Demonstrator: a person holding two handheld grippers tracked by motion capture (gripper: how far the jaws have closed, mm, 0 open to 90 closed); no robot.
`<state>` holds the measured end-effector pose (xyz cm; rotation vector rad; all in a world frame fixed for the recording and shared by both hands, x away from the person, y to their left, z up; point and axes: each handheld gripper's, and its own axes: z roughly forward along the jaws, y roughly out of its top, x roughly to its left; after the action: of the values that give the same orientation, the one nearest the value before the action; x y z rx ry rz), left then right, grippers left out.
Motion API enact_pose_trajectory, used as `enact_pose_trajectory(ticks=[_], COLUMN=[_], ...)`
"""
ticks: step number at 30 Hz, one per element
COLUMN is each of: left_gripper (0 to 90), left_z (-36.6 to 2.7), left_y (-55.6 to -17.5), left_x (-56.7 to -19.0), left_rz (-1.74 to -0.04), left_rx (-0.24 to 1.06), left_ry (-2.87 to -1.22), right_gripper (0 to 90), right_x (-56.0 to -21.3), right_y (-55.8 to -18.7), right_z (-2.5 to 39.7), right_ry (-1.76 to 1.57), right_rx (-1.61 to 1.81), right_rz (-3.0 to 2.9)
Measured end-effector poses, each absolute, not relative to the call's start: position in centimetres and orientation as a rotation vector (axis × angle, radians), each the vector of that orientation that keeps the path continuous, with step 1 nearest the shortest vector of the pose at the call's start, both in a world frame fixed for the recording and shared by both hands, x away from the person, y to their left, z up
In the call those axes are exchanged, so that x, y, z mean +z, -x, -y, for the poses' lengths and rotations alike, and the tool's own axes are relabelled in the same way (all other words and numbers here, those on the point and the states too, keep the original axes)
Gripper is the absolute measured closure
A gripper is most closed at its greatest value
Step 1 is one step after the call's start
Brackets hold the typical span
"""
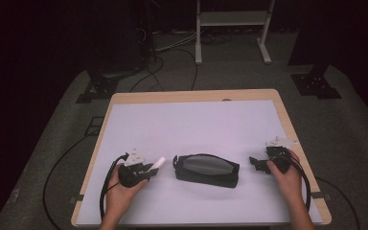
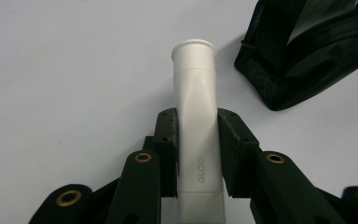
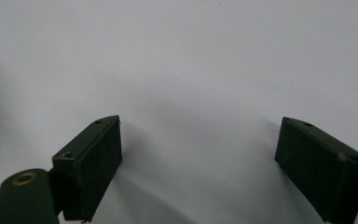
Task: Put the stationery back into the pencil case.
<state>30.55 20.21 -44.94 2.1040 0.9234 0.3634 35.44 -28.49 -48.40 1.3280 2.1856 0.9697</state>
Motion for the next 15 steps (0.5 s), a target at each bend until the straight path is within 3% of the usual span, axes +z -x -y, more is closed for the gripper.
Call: enact_pose_trajectory(ticks=[15], left_gripper=[70.3], left_z=[-19.9], left_y=[-29.6], left_x=[-42.5], left_rz=[-0.828], left_rx=[0.343], left_ry=[-2.028], right_gripper=[13.2], right_x=[-48.4], right_y=[-35.4], right_z=[28.5], right_ry=[-1.328], right_rx=[0.970], right_rz=[-2.186])
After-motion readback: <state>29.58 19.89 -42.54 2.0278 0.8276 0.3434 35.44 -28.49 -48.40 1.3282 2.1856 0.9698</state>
